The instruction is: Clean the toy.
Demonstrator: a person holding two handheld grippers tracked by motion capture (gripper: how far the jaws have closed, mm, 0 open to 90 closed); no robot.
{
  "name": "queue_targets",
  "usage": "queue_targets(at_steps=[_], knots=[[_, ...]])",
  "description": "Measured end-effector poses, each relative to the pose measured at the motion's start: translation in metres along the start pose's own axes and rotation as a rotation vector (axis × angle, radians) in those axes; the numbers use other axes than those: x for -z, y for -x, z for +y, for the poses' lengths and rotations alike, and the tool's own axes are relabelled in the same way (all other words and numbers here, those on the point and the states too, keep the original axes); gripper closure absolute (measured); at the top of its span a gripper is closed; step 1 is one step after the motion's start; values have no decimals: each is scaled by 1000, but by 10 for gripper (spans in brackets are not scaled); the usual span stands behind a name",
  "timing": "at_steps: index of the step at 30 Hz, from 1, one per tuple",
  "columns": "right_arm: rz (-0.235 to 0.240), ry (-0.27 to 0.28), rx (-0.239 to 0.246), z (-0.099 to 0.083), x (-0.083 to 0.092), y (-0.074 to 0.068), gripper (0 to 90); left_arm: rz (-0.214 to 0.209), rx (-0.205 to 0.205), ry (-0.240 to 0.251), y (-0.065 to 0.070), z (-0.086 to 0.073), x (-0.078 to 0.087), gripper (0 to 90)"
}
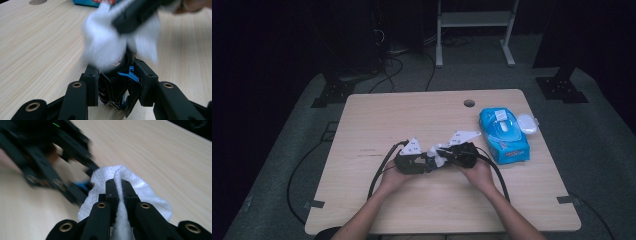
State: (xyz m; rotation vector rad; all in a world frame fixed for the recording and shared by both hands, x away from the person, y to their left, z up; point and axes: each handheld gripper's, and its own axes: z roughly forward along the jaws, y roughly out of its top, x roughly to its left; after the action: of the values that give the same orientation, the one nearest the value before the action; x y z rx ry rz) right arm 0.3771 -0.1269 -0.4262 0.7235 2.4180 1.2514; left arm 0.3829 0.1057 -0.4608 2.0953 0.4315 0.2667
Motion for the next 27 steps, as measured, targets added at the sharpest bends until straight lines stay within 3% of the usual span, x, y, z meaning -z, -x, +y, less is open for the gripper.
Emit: queue_targets(at_steps=[1,2,3,4,8,14,18,20,27], knots=[[0,0,0,0,0,0,855,0,0,0,0,0,0,599],[-28,-1,-39,-8,12,15,855,2,-2,-3,-1,0,1,599],[-28,-1,-39,-8,12,15,855,2,-2,-3,-1,0,1,599],[-61,-7,-85,-15,23,29,855,5,1,0,-2,-1,1,599],[-33,5,-133,-22,28,35,855,4,3,3,-2,-1,0,596],[-50,23,-104,-25,28,30,856,-33,90,16,-6,-2,2,508],[-63,26,-72,-28,31,25,856,-46,117,31,-8,-2,5,491],[-67,25,-64,-28,32,24,856,-55,119,28,-8,-2,6,533],[-76,15,-22,-31,37,16,856,-64,115,19,-3,-3,2,499]])
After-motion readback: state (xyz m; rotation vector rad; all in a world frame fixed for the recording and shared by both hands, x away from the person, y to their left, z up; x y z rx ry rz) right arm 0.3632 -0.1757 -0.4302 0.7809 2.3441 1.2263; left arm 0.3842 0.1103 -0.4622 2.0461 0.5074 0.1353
